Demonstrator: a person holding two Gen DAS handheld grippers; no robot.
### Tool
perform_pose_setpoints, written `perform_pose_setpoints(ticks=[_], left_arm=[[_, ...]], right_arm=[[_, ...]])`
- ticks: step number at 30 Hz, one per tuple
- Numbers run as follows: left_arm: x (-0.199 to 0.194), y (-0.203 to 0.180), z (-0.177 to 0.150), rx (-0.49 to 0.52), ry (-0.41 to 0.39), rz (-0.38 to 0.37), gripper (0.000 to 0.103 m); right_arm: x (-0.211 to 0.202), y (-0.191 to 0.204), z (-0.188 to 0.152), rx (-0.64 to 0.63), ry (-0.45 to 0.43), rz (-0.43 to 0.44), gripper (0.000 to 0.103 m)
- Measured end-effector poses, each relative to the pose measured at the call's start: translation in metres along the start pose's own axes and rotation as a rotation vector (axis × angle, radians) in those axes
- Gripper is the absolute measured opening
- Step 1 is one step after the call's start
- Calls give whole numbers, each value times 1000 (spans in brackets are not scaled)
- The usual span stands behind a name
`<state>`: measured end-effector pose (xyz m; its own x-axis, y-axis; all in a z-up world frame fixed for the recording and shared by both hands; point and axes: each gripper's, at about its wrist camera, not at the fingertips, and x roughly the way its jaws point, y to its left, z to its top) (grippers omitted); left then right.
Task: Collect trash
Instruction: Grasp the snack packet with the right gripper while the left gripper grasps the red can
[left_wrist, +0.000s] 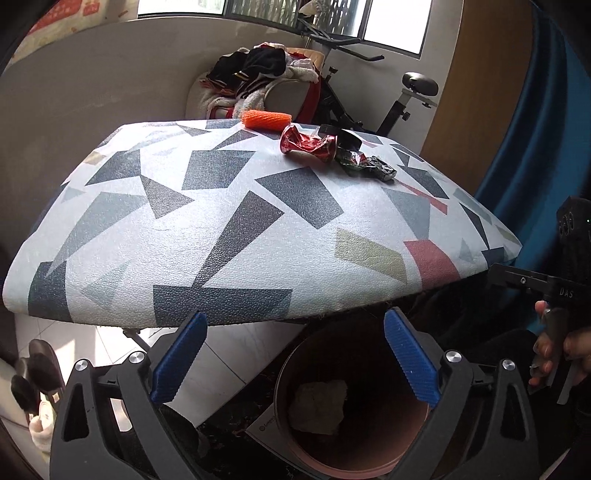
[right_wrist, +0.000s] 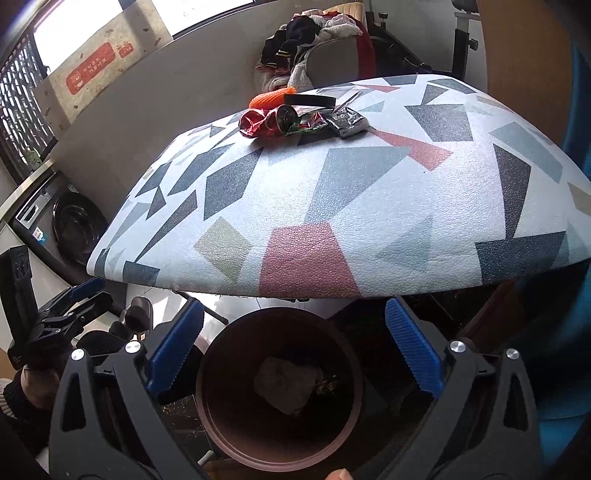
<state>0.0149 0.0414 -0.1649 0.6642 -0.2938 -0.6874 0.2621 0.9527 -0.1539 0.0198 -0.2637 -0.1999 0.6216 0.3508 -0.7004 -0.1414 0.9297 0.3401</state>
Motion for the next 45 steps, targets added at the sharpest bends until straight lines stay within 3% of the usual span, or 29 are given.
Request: perform_pose_setpoints(ticks=[6, 14, 18, 20, 22, 32, 35, 36, 41, 45], left_arm=[[4, 9, 51, 6, -51, -7, 94], [36, 37, 104, -35, -49, -43, 94], [66, 54, 129, -41, -28, -37, 94], [80, 57, 143, -40, -32, -22, 94], [92, 59, 156, -61, -46, -49, 94], [151, 54, 188, -35, 5, -102, 92], [165, 54, 195, -50, 15, -123, 91], [170, 54, 197, -62, 21, -133, 89], [201, 48, 205, -125, 67, -169, 79], [222, 34, 218, -69, 54, -142, 74]], right_arm=[[7, -5, 41, -45, -29, -56, 97], [58, -31, 138, -152, -91, -271, 97], [108, -49, 184, -163, -47, -267, 79], [131, -51, 199, -186, -23, -271, 75], [154, -51, 210, -223, 19, -271, 65], [200, -34, 210, -345, 87, -192, 59], [198, -31, 206, -363, 73, -154, 36], [196, -31, 205, -365, 64, -146, 19], [170, -53, 210, -223, -57, -96, 17], [160, -78, 214, -85, -107, -100, 16]])
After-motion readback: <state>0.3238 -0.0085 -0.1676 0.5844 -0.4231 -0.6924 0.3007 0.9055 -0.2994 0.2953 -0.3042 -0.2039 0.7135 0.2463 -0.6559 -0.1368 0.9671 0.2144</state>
